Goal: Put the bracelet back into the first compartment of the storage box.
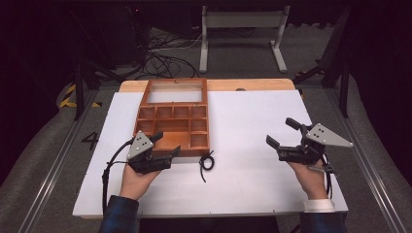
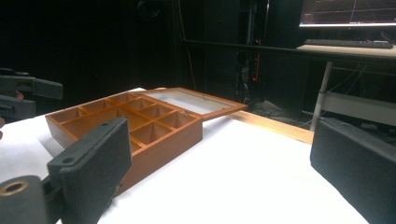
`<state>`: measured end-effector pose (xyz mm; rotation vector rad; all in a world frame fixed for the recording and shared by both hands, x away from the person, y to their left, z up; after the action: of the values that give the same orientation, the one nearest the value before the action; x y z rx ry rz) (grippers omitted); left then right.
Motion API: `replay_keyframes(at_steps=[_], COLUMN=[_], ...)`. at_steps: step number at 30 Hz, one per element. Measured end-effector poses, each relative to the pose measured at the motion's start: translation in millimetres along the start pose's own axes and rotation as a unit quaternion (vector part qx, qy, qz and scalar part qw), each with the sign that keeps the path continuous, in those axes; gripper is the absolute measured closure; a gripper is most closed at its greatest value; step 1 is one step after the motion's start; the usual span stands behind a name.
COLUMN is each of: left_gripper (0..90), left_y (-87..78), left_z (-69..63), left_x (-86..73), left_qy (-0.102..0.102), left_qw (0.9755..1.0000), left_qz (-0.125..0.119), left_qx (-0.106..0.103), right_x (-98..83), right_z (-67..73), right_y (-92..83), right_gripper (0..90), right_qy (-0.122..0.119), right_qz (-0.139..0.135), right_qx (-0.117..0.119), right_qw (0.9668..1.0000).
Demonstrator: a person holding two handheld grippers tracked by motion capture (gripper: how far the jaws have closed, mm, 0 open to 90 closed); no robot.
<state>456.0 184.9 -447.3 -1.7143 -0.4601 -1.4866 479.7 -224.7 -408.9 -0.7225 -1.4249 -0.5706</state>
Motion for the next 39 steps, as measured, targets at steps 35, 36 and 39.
replay_keyframes(at_steps=[35, 36, 39], left_gripper=[25.6, 25.9, 26.4], left_y=[32.1, 32.9, 35.3], left_z=[-29.7, -30.5, -31.5], left_x=[-12.6, -13.2, -14.8], left_qy=[0.016, 0.017, 0.017], left_qw=[0.9973, 0.9972, 0.9969], left_qz=[0.064, 0.065, 0.069], left_qx=[-0.033, -0.033, -0.034], right_x=[-2.1, -2.2, -2.1], right_z=[-1.0, -1.0, -1.1], right_y=[0.4, 0.3, 0.2], right_gripper=[5.8, 5.8, 5.8], right_qy=[-0.014, -0.013, -0.013], right_qz=[0.001, 0.002, 0.002], right_qx=[-0.015, -0.016, -0.016], right_qw=[0.9998, 0.9998, 0.9998])
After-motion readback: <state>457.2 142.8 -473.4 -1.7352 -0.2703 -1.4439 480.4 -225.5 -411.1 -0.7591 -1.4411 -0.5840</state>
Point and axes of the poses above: each handheld gripper's, and its own axes: y roughly forward along the jaws, x roughly out of its top, z roughly to its left, the point moved 4 cm from there along y, roughly forward along the jaws, and after that the axes turned 1 degree about y, right-handed, at the moved point
